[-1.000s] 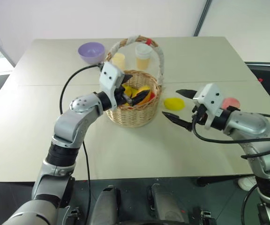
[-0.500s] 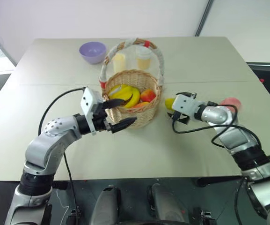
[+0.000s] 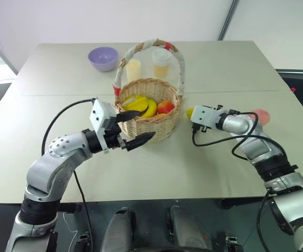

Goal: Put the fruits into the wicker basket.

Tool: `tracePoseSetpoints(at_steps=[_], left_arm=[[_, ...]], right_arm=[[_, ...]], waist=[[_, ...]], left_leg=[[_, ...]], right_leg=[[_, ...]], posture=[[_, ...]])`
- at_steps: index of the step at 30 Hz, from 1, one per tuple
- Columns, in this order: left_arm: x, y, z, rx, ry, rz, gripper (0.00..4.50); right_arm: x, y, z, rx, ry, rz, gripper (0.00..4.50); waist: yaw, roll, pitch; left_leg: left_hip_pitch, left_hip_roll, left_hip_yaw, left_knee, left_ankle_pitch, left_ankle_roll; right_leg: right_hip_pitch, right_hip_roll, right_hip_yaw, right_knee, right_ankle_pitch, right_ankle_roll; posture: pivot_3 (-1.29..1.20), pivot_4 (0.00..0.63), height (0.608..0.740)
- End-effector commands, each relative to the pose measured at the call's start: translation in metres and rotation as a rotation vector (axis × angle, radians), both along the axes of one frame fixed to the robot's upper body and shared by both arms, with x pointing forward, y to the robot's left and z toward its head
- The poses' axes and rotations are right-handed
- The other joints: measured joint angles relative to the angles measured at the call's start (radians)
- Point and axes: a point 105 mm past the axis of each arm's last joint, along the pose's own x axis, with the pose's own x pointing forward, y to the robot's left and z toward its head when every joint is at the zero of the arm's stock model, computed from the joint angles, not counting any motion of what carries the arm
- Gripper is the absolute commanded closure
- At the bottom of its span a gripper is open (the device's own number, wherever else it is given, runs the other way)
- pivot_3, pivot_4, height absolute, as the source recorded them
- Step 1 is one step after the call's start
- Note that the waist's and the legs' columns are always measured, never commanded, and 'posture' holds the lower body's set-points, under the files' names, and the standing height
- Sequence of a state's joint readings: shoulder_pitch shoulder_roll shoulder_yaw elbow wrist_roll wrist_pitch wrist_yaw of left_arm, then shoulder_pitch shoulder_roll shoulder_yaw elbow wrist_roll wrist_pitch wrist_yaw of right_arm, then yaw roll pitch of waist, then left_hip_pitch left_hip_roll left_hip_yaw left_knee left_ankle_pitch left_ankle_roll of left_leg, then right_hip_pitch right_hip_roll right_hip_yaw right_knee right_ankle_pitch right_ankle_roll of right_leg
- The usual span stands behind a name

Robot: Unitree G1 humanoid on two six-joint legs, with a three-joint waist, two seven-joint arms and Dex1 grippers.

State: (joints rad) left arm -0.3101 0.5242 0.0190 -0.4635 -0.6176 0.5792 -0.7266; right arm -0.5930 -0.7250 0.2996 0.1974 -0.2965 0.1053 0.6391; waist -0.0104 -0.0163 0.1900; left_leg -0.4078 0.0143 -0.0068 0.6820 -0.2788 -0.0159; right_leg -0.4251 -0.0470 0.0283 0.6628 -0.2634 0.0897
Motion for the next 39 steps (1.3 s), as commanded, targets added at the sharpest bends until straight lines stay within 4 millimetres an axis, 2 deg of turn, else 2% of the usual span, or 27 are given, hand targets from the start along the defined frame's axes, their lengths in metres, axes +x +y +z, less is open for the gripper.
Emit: tracePoseSetpoints(at_steps=[1, 5, 8, 10, 12, 15, 17, 21, 22, 23, 26, 31, 35, 37, 38, 39], left_arm=[[0.0, 0.012, 0.015, 0.004, -0.107, 0.046, 0.0], [0.006, 0.037, 0.013, -0.004, -0.117, 0.113, 0.0], [0.009, 0.049, 0.015, -0.027, -0.121, 0.135, 0.0], [0.012, 0.054, 0.013, -0.027, -0.12, 0.158, 0.0], [0.014, 0.056, 0.012, -0.023, -0.122, 0.17, 0.0], [0.014, 0.056, 0.012, -0.03, -0.125, 0.177, 0.0], [0.012, 0.055, 0.012, -0.033, -0.126, 0.18, 0.0], [0.008, 0.05, 0.012, -0.044, -0.131, 0.182, 0.0], [0.007, 0.049, 0.012, -0.045, -0.132, 0.182, 0.0], [0.006, 0.048, 0.012, -0.049, -0.134, 0.185, 0.0], [0.004, 0.045, 0.013, -0.061, -0.136, 0.187, 0.0], [0.003, 0.035, 0.015, -0.077, -0.134, 0.153, 0.0], [0.005, 0.018, 0.02, -0.107, -0.136, 0.093, 0.0], [0.004, 0.005, 0.021, -0.125, -0.133, 0.043, 0.0], [0.004, -0.003, 0.021, -0.133, -0.129, 0.01, 0.0], [0.004, -0.009, 0.021, -0.138, -0.126, -0.011, 0.0]], right_arm=[[-0.015, -0.005, 0.042, 0.018, -0.102, 0.034, 2.93], [-0.07, 0.016, 0.076, 0.162, -0.053, 0.242, 2.93], [-0.092, 0.048, 0.102, 0.337, -0.019, 0.38, 2.93], [-0.098, 0.072, 0.11, 0.379, -0.015, 0.46, 2.93], [-0.092, 0.094, 0.112, 0.39, -0.028, 0.489, 2.93], [-0.063, 0.122, 0.106, 0.289, -0.122, 0.467, 2.93], [-0.046, 0.135, 0.105, 0.256, -0.163, 0.45, 2.93], [-0.028, 0.154, 0.101, 0.235, -0.172, 0.451, 2.93], [-0.025, 0.155, 0.1, 0.224, -0.174, 0.448, 1.91], [-0.023, 0.154, 0.1, 0.216, -0.185, 0.446, 1.58], [-0.023, 0.151, 0.108, 0.221, -0.233, 0.446, 0.02], [-0.05, 0.131, 0.136, 0.39, -0.229, 0.509, 0.02], [-0.077, 0.09, 0.149, 0.546, -0.17, 0.468, 0.02], [-0.085, 0.056, 0.148, 0.666, -0.117, 0.351, 0.02], [-0.082, 0.025, 0.137, 0.699, -0.101, 0.204, 0.02], [-0.082, 0.004, 0.129, 0.711, -0.093, 0.101, 0.02]], waist=[[-0.001, 0.0, 0.0], [-0.005, 0.0, 0.0], [-0.016, 0.0, 0.0], [-0.02, 0.0, 0.0], [-0.024, 0.0, 0.0], [-0.026, 0.0, 0.0], [-0.027, 0.0, 0.0], [-0.022, 0.0, 0.0], [-0.019, 0.0, 0.0], [-0.015, 0.0, 0.0], [-0.006, 0.0, 0.0], [-0.003, 0.0, 0.0], [0.004, 0.0, 0.0], [0.004, 0.0, 0.0], [0.004, -0.001, 0.0], [0.009, -0.001, -0.001]], left_leg=[[0.0, 0.0, 0.0, 0.0, 0.0, 0.0], [0.0, 0.0, 0.0, -0.001, 0.0, 0.0], [0.002, 0.002, 0.001, -0.001, 0.0, 0.0], [0.004, 0.003, 0.001, -0.001, 0.0, 0.0], [0.005, 0.002, 0.0, -0.001, 0.0, 0.0], [0.004, 0.002, 0.0, -0.001, 0.0, 0.0], [0.003, 0.001, 0.0, -0.001, 0.0, 0.0], [0.001, 0.002, 0.0, -0.001, 0.0, 0.0], [0.0, 0.002, 0.0, -0.001, 0.0, 0.0], [0.0, 0.002, 0.0, -0.001, 0.0, 0.0], [0.0, 0.001, 0.0, -0.001, 0.0, 0.0], [0.0, 0.001, 0.0, -0.001, 0.0, 0.0], [-0.001, 0.001, -0.002, -0.001, 0.0, 0.0], [-0.001, 0.001, -0.002, -0.001, 0.0, 0.001], [-0.001, 0.001, -0.002, -0.001, 0.0, 0.001], [0.0, 0.001, -0.002, -0.001, -0.001, 0.001]], right_leg=[[0.0, 0.0, 0.0, 0.0, 0.0, 0.0], [0.0, 0.0, 0.0, 0.0, 0.0, 0.0], [0.0, 0.002, 0.0, 0.0, 0.0, 0.0], [0.002, 0.003, 0.0, 0.001, 0.0, 0.0], [0.002, 0.003, 0.0, 0.001, 0.0, 0.0], [0.002, 0.002, 0.0, 0.001, 0.0, 0.0], [0.001, 0.001, 0.0, 0.001, 0.0, 0.0], [-0.001, 0.0, -0.001, 0.001, 0.0, 0.0], [-0.001, 0.0, -0.001, 0.001, 0.0, 0.0], [-0.001, -0.001, -0.001, 0.001, 0.0, 0.0], [-0.002, -0.002, -0.001, 0.0, 0.0, 0.0], [-0.002, -0.002, -0.001, 0.0, 0.0, 0.0], [0.0, -0.002, -0.002, -0.001, 0.0, 0.0], [0.001, -0.002, -0.002, -0.001, 0.0, 0.0], [0.001, -0.002, -0.002, -0.002, 0.0, 0.0], [0.001, -0.002, -0.002, -0.002, 0.0, 0.0]], posture=[[0.0, 0.15, 0.74], [0.0, 0.15, 0.74], [0.0, 0.15, 0.74], [0.0, 0.15, 0.74], [0.0, 0.15, 0.74], [0.0, 0.15, 0.74], [0.0, 0.15, 0.74], [0.0, 0.15, 0.74], [0.0, 0.15, 0.74], [0.0, 0.15, 0.74], [0.0, 0.15, 0.74], [0.0, 0.15, 0.74], [0.0, 0.15, 0.74], [0.0, 0.15, 0.74], [0.0, 0.15, 0.74], [0.0, 0.15, 0.74]])
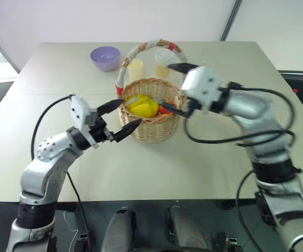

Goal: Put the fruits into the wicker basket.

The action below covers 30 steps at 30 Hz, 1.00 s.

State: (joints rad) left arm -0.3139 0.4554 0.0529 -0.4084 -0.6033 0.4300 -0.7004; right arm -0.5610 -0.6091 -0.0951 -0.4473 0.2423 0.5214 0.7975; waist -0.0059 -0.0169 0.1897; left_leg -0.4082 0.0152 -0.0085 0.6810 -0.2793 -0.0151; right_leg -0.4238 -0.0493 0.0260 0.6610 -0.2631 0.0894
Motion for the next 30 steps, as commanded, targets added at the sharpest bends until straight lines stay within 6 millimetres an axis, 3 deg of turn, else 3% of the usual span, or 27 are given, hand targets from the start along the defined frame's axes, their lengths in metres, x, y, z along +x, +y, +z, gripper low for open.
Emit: tracePoseSetpoints(at_steps=[1, 6, 7, 10, 16, 26, 30], left_arm=[[-0.005, -0.021, 0.004, -0.014, -0.021, -0.09, 0.0], [-0.006, -0.04, 0.0, 0.001, -0.022, -0.164, 0.0], [-0.006, -0.044, -0.001, 0.002, -0.025, -0.181, 0.0], [-0.006, -0.05, -0.001, -0.001, -0.028, -0.204, 0.0], [-0.007, -0.051, 0.005, -0.006, -0.047, -0.211, 0.0], [-0.011, -0.045, 0.004, -0.003, -0.049, -0.179, 0.0], [-0.011, -0.043, 0.004, 0.0, -0.052, -0.168, 0.0]], right_arm=[[-0.005, -0.068, -0.01, 0.091, 0.095, -0.278, 0.02], [0.006, -0.136, -0.042, 0.252, 0.186, -0.677, 0.02], [0.009, -0.153, -0.057, 0.241, 0.201, -0.773, 0.02], [0.012, -0.177, -0.086, 0.218, 0.227, -0.911, 0.02], [0.037, -0.201, -0.11, 0.34, 0.288, -0.999, 0.02], [0.06, -0.215, -0.132, 0.386, 0.354, -1.025, 0.02], [0.063, -0.211, -0.126, 0.404, 0.332, -0.996, 1.34]], waist=[[0.005, 0.0, 0.0], [-0.02, 0.002, 0.0], [-0.02, 0.003, -0.001], [-0.012, 0.003, -0.001], [-0.014, 0.004, -0.001], [-0.012, 0.004, -0.001], [-0.012, 0.004, -0.001]], left_leg=[[0.0, 0.0, 0.0, 0.0, 0.0, 0.0], [0.003, 0.0, 0.004, 0.0, 0.0, 0.0], [0.004, 0.0, 0.004, 0.0, 0.0, 0.0], [0.004, 0.0, 0.004, -0.001, 0.0, 0.0], [0.004, -0.001, 0.005, -0.001, 0.0, 0.0], [0.004, -0.001, 0.005, -0.001, 0.0, 0.0], [0.004, -0.001, 0.005, -0.001, 0.0, 0.0]], right_leg=[[0.002, 0.0, -0.001, -0.001, 0.0, 0.0], [0.001, 0.004, 0.003, 0.0, 0.0, 0.0], [0.001, 0.005, 0.003, 0.001, 0.0, 0.0], [0.002, 0.007, 0.003, 0.001, 0.0, 0.0], [0.001, 0.006, 0.006, 0.001, 0.0, 0.0], [0.001, 0.005, 0.006, 0.001, 0.0, 0.0], [0.001, 0.006, 0.006, 0.001, 0.0, 0.0]], posture=[[0.0, 0.15, 0.74], [0.0, 0.15, 0.74], [0.0, 0.15, 0.74], [0.0, 0.15, 0.74], [0.0, 0.15, 0.74], [0.0, 0.15, 0.74], [0.0, 0.15, 0.74]])
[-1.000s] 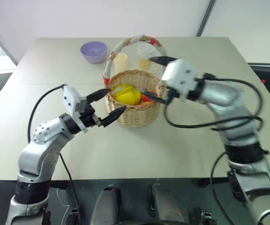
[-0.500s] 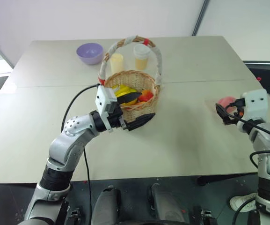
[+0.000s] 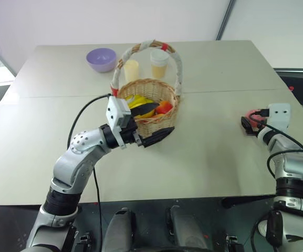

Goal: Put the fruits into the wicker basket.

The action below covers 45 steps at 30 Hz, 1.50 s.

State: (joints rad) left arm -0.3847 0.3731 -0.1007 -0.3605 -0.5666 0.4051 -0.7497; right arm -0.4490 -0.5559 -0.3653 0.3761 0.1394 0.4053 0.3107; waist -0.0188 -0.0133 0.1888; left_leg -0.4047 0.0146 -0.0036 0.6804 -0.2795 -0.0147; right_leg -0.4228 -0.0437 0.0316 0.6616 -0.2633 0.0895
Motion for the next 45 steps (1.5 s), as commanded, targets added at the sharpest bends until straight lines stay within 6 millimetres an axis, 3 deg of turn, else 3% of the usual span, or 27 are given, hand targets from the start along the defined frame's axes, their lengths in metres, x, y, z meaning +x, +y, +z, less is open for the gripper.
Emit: tracePoseSetpoints(at_steps=[1, 5, 7, 9, 12, 15, 18, 24, 26, 27, 29, 31, 35, 39, 42, 45], left_arm=[[-0.005, 0.005, 0.01, -0.007, -0.055, 0.02, 0.0], [-0.002, 0.014, 0.008, 0.01, -0.055, 0.051, 0.0], [0.001, 0.024, 0.007, 0.023, -0.056, 0.089, 0.0], [0.005, 0.039, 0.007, 0.024, -0.048, 0.135, 0.0], [0.009, 0.071, 0.009, 0.027, -0.025, 0.205, 0.0], [0.007, 0.092, 0.006, 0.069, -0.01, 0.238, 0.0], [0.007, 0.102, 0.005, 0.093, -0.008, 0.263, 0.0], [0.002, 0.102, 0.005, 0.087, -0.021, 0.291, 0.0], [0.0, 0.1, 0.006, 0.077, -0.026, 0.3, 0.0], [-0.001, 0.099, 0.006, 0.073, -0.028, 0.303, 0.0], [-0.002, 0.097, 0.006, 0.068, -0.027, 0.304, 0.0], [-0.002, 0.097, 0.006, 0.065, -0.025, 0.305, 0.0], [-0.001, 0.095, 0.005, 0.063, -0.02, 0.301, 0.0], [0.001, 0.094, 0.004, 0.048, -0.01, 0.294, 0.0], [0.002, 0.092, 0.003, 0.047, -0.003, 0.283, 0.0], [0.005, 0.089, 0.003, 0.042, -0.002, 0.267, 0.0]], right_arm=[[0.003, 0.001, 0.025, -0.028, -0.086, 0.019, 1.64], [-0.002, 0.011, 0.039, -0.16, -0.099, 0.07, 1.79], [-0.006, 0.037, 0.06, -0.273, -0.147, 0.207, 1.79], [-0.016, 0.078, 0.083, -0.314, -0.224, 0.409, 1.79], [-0.05, 0.163, 0.117, -0.298, -0.348, 0.835, 1.79], [-0.071, 0.218, 0.131, -0.232, -0.381, 1.081, 1.79], [-0.066, 0.254, 0.133, -0.248, -0.385, 1.157, 1.79], [-0.017, 0.307, 0.13, -0.155, -0.336, 1.029, 1.79], [-0.007, 0.315, 0.128, -0.151, -0.33, 1.008, 1.79], [-0.005, 0.316, 0.129, -0.142, -0.331, 1.005, 0.78], [-0.004, 0.317, 0.132, -0.142, -0.347, 1.001, 0.07], [-0.007, 0.318, 0.137, -0.15, -0.376, 1.018, 0.07], [-0.039, 0.314, 0.15, -0.169, -0.471, 1.154, 0.07], [-0.071, 0.273, 0.149, -0.09, -0.467, 1.201, 0.07], [-0.066, 0.246, 0.139, -0.035, -0.411, 1.091, 0.07], [-0.045, 0.23, 0.128, -0.016, -0.371, 0.936, 0.07]], waist=[[0.001, 0.0, 0.0], [0.002, 0.0, 0.0], [0.002, 0.001, 0.0], [-0.002, 0.001, 0.001], [-0.013, 0.002, 0.001], [-0.025, 0.001, 0.001], [-0.021, 0.001, 0.001], [-0.013, 0.0, 0.001], [-0.011, 0.0, 0.001], [-0.007, 0.0, 0.001], [0.002, 0.0, 0.001], [0.004, 0.0, 0.001], [0.003, 0.0, 0.001], [0.008, 0.0, 0.001], [0.006, 0.0, 0.001], [-0.006, 0.0, 0.001]], left_leg=[[0.0, 0.0, 0.0, 0.0, 0.0, 0.0], [0.0, 0.0, 0.0, 0.0, 0.0, 0.0], [0.0, 0.0, -0.001, 0.0, 0.0, 0.0], [0.0, 0.0, 0.0, 0.0, 0.0, 0.0], [0.0, 0.002, -0.001, 0.0, 0.0, 0.0], [0.0, 0.004, -0.003, -0.001, 0.0, 0.0], [0.0, 0.003, -0.003, -0.001, 0.0, 0.0], [-0.003, 0.002, -0.004, 0.0, 0.0, -0.001], [-0.004, 0.002, -0.003, -0.001, 0.0, -0.001], [-0.004, 0.002, -0.003, -0.001, 0.0, -0.001], [-0.004, 0.002, -0.003, -0.001, 0.0, -0.001], [-0.004, 0.001, -0.003, -0.001, 0.0, -0.001], [-0.004, 0.001, -0.003, -0.001, 0.0, 0.0], [-0.004, 0.001, -0.004, -0.002, 0.0, 0.0], [-0.004, 0.001, -0.004, -0.002, 0.0, 0.0], [-0.002, 0.002, -0.002, -0.002, 0.0, 0.0]], right_leg=[[0.0, 0.0, 0.0, 0.0, 0.0, 0.0], [0.0, 0.0, 0.0, 0.0, 0.0, 0.0], [0.0, 0.0, 0.0, 0.0, 0.0, 0.0], [0.0, 0.0, 0.0, 0.0, 0.0, 0.0], [-0.001, 0.002, 0.0, 0.0, 0.0, 0.0], [-0.001, 0.003, -0.001, 0.0, 0.0, 0.0], [-0.001, 0.002, -0.002, 0.001, 0.0, 0.0], [-0.004, -0.003, -0.003, 0.001, 0.0, 0.0], [-0.004, -0.003, -0.003, 0.0, 0.0, 0.0], [-0.004, -0.004, -0.004, 0.0, 0.0, 0.0], [-0.004, -0.004, -0.004, 0.0, 0.0, 0.0], [-0.004, -0.005, -0.004, 0.0, 0.0, 0.0], [-0.005, -0.005, -0.004, 0.0, 0.0, 0.0], [-0.003, -0.005, -0.005, -0.002, 0.0, 0.0], [-0.002, -0.005, -0.006, -0.003, 0.0, 0.0], [-0.002, -0.003, -0.004, -0.003, 0.0, 0.0]], posture=[[0.0, 0.15, 0.74], [0.0, 0.15, 0.74], [0.0, 0.15, 0.74], [0.0, 0.15, 0.74], [0.0, 0.15, 0.74], [0.0, 0.15, 0.74], [0.0, 0.15, 0.74], [0.0, 0.15, 0.74], [0.0, 0.15, 0.74], [0.0, 0.15, 0.74], [0.0, 0.15, 0.74], [0.0, 0.15, 0.74], [0.0, 0.15, 0.74], [0.0, 0.15, 0.74], [0.0, 0.15, 0.74], [0.0, 0.15, 0.74]])
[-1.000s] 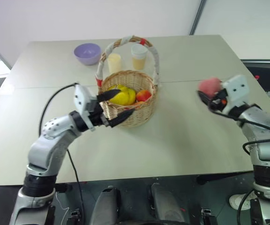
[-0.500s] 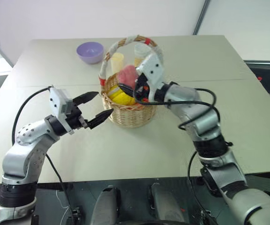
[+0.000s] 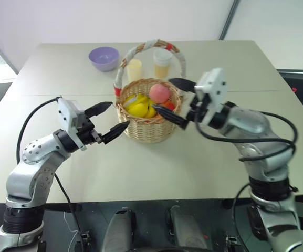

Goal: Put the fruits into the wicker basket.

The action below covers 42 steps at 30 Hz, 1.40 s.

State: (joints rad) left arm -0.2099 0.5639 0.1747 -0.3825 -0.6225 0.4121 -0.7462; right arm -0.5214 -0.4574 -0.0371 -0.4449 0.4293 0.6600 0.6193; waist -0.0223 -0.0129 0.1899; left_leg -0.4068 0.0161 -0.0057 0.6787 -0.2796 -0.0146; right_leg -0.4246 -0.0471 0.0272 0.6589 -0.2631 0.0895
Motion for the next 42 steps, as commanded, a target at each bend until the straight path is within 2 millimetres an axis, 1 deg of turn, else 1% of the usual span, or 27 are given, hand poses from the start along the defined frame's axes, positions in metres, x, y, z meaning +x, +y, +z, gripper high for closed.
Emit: tracePoseSetpoints(at_steps=[1, 2, 4, 6, 9, 11, 14, 17, 20, 21, 22, 24, 26, 28, 30, 31, 32, 34, 35, 37, 38, 40, 42], left_arm=[[0.0, -0.007, 0.009, -0.017, -0.033, -0.037, 0.0], [0.001, -0.007, 0.009, -0.017, -0.033, -0.041, 0.0], [0.002, -0.01, 0.009, -0.022, -0.037, -0.048, 0.0], [0.003, -0.012, 0.01, -0.028, -0.041, -0.052, 0.0], [0.003, -0.015, 0.01, -0.032, -0.043, -0.057, 0.0], [0.002, -0.016, 0.01, -0.034, -0.044, -0.057, 0.0], [0.001, -0.017, 0.01, -0.038, -0.044, -0.053, 0.0], [-0.001, -0.017, 0.009, -0.041, -0.042, -0.051, 0.0], [-0.001, -0.018, 0.008, -0.043, -0.04, -0.048, 0.0], [-0.001, -0.018, 0.008, -0.045, -0.04, -0.05, 0.0], [-0.001, -0.019, 0.008, -0.046, -0.04, -0.052, 0.0], [-0.001, -0.021, 0.008, -0.046, -0.041, -0.06, 0.0], [0.0, -0.022, 0.009, -0.045, -0.044, -0.064, 0.0], [0.002, -0.022, 0.011, -0.046, -0.047, -0.068, 0.0], [0.002, -0.023, 0.011, -0.045, -0.048, -0.073, 0.0], [0.003, -0.023, 0.011, -0.045, -0.047, -0.075, 0.0], [0.004, -0.024, 0.011, -0.044, -0.046, -0.08, 0.0], [0.005, -0.026, 0.011, -0.046, -0.045, -0.088, 0.0], [0.006, -0.027, 0.011, -0.047, -0.045, -0.09, 0.0], [0.008, -0.029, 0.011, -0.05, -0.045, -0.094, 0.0], [0.009, -0.03, 0.011, -0.051, -0.045, -0.096, 0.0], [0.009, -0.031, 0.011, -0.054, -0.047, -0.098, 0.0], [0.01, -0.031, 0.012, -0.057, -0.049, -0.094, 0.0]], right_arm=[[0.02, -0.013, 0.002, 0.046, 0.001, -0.153, 0.07], [0.025, -0.015, 0.0, 0.053, 0.009, -0.184, 0.07], [0.045, -0.021, -0.005, 0.108, 0.042, -0.28, 0.07], [0.061, -0.019, -0.01, 0.144, 0.059, -0.319, 0.07], [0.074, -0.011, -0.013, 0.178, 0.071, -0.315, 0.07], [0.082, -0.01, -0.015, 0.186, 0.078, -0.325, 0.07], [0.086, -0.012, -0.015, 0.214, 0.086, -0.327, 0.88], [0.084, -0.012, -0.012, 0.233, 0.082, -0.312, 2.41], [0.081, -0.012, -0.011, 0.236, 0.075, -0.306, 4.07], [0.081, -0.013, -0.011, 0.238, 0.073, -0.308, 4.45], [0.08, -0.015, -0.01, 0.24, 0.069, -0.312, 4.43], [0.078, -0.023, -0.005, 0.248, 0.05, -0.347, 4.43], [0.076, -0.043, 0.003, 0.247, 0.006, -0.411, 4.43], [0.074, -0.074, 0.013, 0.246, -0.046, -0.516, 4.43], [0.071, -0.112, 0.022, 0.228, -0.096, -0.651, 4.43], [0.07, -0.128, 0.025, 0.218, -0.115, -0.707, 4.43], [0.067, -0.152, 0.027, 0.216, -0.129, -0.789, 4.43], [0.062, -0.193, 0.027, 0.227, -0.138, -0.934, 4.43], [0.06, -0.208, 0.026, 0.239, -0.137, -0.987, 4.43], [0.058, -0.231, 0.021, 0.271, -0.13, -1.068, 4.43], [0.058, -0.239, 0.018, 0.273, -0.131, -1.098, 4.43], [0.057, -0.25, 0.011, 0.298, -0.119, -1.132, 4.43], [0.056, -0.255, 0.005, 0.311, -0.106, -1.149, 4.43]], waist=[[-0.004, 0.0, 0.0], [-0.006, 0.0, 0.0], [-0.01, 0.0, 0.0], [-0.014, 0.0, 0.0], [-0.016, 0.0, 0.0], [-0.016, 0.0, 0.0], [-0.014, 0.0, 0.0], [-0.014, 0.0, 0.0], [-0.015, 0.0, 0.0], [-0.015, 0.0, 0.0], [-0.015, 0.0, 0.0], [-0.015, 0.0, 0.0], [-0.013, 0.0, 0.0], [-0.007, 0.0, 0.0], [0.007, 0.0, 0.0], [0.01, 0.0, 0.0], [0.012, 0.0, 0.0], [0.012, 0.0, 0.0], [0.011, 0.0, 0.0], [0.007, 0.0, 0.0], [0.003, 0.0, 0.0], [-0.005, 0.001, 0.0], [-0.015, 0.002, 0.001]], left_leg=[[0.0, 0.0, 0.0, 0.0, 0.0, 0.0], [0.001, 0.0, 0.0, 0.0, 0.0, 0.0], [0.001, 0.0, -0.001, 0.0, 0.0, 0.0], [0.001, 0.0, 0.0, 0.0, 0.0, -0.001], [0.0, 0.0, 0.0, 0.0, 0.0, -0.001], [-0.001, 0.0, 0.0, 0.0, 0.0, -0.001], [-0.001, 0.0, -0.001, 0.0, 0.0, -0.001], [-0.001, 0.0, -0.001, 0.0, 0.0, -0.001], [-0.001, 0.0, -0.001, 0.0, 0.0, -0.001], [-0.001, 0.0, -0.001, 0.0, 0.0, -0.001], [-0.001, 0.0, -0.001, 0.0, 0.0, -0.001], [-0.001, 0.0, -0.001, 0.0, 0.0, -0.001], [-0.001, 0.0, -0.001, 0.0, 0.0, -0.001], [-0.001, 0.0, -0.001, 0.0, 0.0, -0.001], [-0.002, 0.0, -0.001, 0.0, 0.0, -0.001], [-0.002, -0.001, -0.001, 0.0, 0.0, -0.001], [-0.002, -0.001, 0.0, 0.0, 0.0, -0.001], [-0.002, -0.002, 0.0, 0.0, 0.0, 0.0], [-0.003, -0.002, 0.0, 0.0, 0.0, 0.0], [-0.002, -0.002, 0.001, 0.0, 0.0, 0.0], [-0.002, -0.002, 0.001, 0.0, 0.0, 0.0], [-0.001, -0.001, 0.002, -0.001, 0.0, 0.0], [-0.001, 0.0, 0.002, -0.001, 0.0, 0.0]], right_leg=[[0.0, 0.001, 0.0, 0.0, 0.0, 0.0], [0.0, 0.003, 0.0, 0.001, 0.0, 0.0], [0.0, 0.003, 0.0, 0.002, 0.0, -0.001], [-0.001, 0.003, 0.0, 0.003, 0.0, 0.0], [-0.001, 0.002, 0.001, 0.003, 0.0, 0.0], [-0.002, 0.002, 0.001, 0.003, 0.0, 0.0], [-0.002, 0.001, 0.001, 0.002, 0.0, 0.0], [-0.002, 0.0, 0.001, 0.002, 0.0, 0.0], [-0.002, 0.0, 0.001, 0.003, 0.0, 0.0], [-0.002, 0.0, 0.001, 0.003, 0.0, 0.0], [-0.002, 0.0, 0.001, 0.003, 0.0, 0.0], [-0.002, 0.0, 0.001, 0.003, 0.0, 0.0], [-0.002, 0.0, 0.001, 0.003, 0.0, 0.0], [-0.002, 0.0, 0.001, 0.002, 0.0, 0.0], [-0.002, 0.0, 0.001, 0.002, 0.0, 0.0], [-0.002, -0.001, 0.001, 0.002, 0.0, 0.0], [-0.002, -0.001, 0.001, 0.001, 0.0, 0.0], [-0.002, -0.001, 0.001, 0.0, 0.0, 0.0], [-0.002, 0.0, 0.001, 0.0, 0.0, 0.0], [-0.002, 0.0, 0.001, 0.0, 0.0, 0.0], [-0.002, 0.001, 0.001, 0.0, 0.0, 0.0], [-0.002, 0.002, 0.002, 0.0, 0.0, 0.0], [-0.002, 0.003, 0.003, 0.0, 0.0, 0.0]], posture=[[0.0, 0.15, 0.74], [0.0, 0.15, 0.74], [0.0, 0.15, 0.74], [0.0, 0.15, 0.74], [0.0, 0.15, 0.74], [0.0, 0.15, 0.74], [0.0, 0.15, 0.74], [0.0, 0.15, 0.74], [0.0, 0.15, 0.74], [0.0, 0.15, 0.74], [0.0, 0.15, 0.74], [0.0, 0.15, 0.74], [0.0, 0.15, 0.74], [0.0, 0.15, 0.74], [0.0, 0.15, 0.74], [0.0, 0.15, 0.74], [0.0, 0.15, 0.74], [0.0, 0.15, 0.74], [0.0, 0.15, 0.74], [0.0, 0.15, 0.74], [0.0, 0.15, 0.74], [0.0, 0.15, 0.74], [0.0, 0.15, 0.74]])
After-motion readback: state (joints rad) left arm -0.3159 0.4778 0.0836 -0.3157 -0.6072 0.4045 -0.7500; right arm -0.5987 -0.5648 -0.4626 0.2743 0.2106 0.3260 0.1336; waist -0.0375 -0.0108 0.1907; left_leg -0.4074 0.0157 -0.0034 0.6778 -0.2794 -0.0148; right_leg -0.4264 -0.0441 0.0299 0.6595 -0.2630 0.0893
